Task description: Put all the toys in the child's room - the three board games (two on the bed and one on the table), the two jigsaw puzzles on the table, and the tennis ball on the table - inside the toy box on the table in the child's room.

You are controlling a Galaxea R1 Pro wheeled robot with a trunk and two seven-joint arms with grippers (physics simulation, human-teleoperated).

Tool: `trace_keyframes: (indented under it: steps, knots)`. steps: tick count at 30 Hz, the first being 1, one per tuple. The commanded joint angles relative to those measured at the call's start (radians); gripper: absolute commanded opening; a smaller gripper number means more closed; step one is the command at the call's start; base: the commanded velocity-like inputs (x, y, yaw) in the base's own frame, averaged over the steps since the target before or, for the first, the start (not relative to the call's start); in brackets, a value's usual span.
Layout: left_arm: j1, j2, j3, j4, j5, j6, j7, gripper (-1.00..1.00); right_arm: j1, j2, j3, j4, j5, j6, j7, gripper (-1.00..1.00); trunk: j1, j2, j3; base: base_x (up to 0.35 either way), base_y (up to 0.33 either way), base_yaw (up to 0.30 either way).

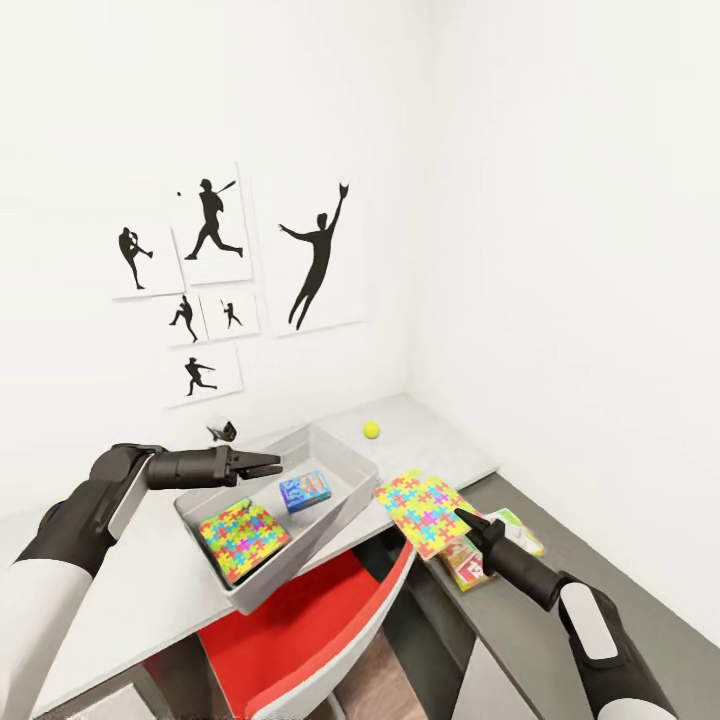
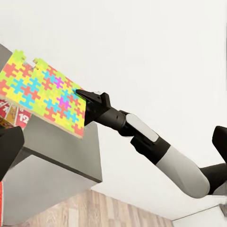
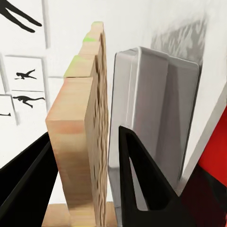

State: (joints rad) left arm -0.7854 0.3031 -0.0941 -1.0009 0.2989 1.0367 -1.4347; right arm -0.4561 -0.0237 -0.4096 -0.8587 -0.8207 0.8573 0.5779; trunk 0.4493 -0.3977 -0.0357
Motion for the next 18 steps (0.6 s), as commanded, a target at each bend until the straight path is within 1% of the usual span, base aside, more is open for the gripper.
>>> trace_keyframes:
  steps: [1,6,7,10,13,18]
  knots:
    - [-0.002,0.001,-0.003,0.001,0.002,0.010,-0.007,1.00,-0.001,0.000,-0.003,0.000,0.000,0.007,0.004,-1.00,0.001,-0.002,-0.002,0.000,0.000,0.288]
    - [-0.002,0.002,0.001,0.001,0.001,0.010,-0.013,1.00,-0.001,0.000,-0.002,0.000,0.000,0.006,0.004,-1.00,0.001,-0.002,-0.002,0.000,0.000,0.288]
    - [-0.001,0.002,0.009,0.001,0.001,0.010,-0.014,1.00,-0.001,0.001,-0.003,0.000,0.000,0.006,0.004,-1.00,0.001,-0.002,-0.002,0.000,0.000,0.288]
    - [0.000,0.002,0.053,0.001,0.001,0.010,-0.014,1.00,-0.001,0.001,-0.003,0.000,0.000,0.006,0.004,-1.00,0.001,-0.002,-0.002,0.000,0.000,0.278]
    - [0.000,0.002,0.077,0.002,0.001,0.010,-0.015,1.00,-0.001,0.001,-0.003,-0.001,0.000,0.006,0.004,-1.00,0.001,-0.002,-0.002,0.029,0.000,0.120]
    - [0.000,0.002,0.086,0.002,0.002,0.010,-0.015,1.00,-0.001,0.002,-0.002,-0.004,0.002,0.005,0.004,-1.00,0.001,-0.002,-0.002,0.101,0.000,0.022]
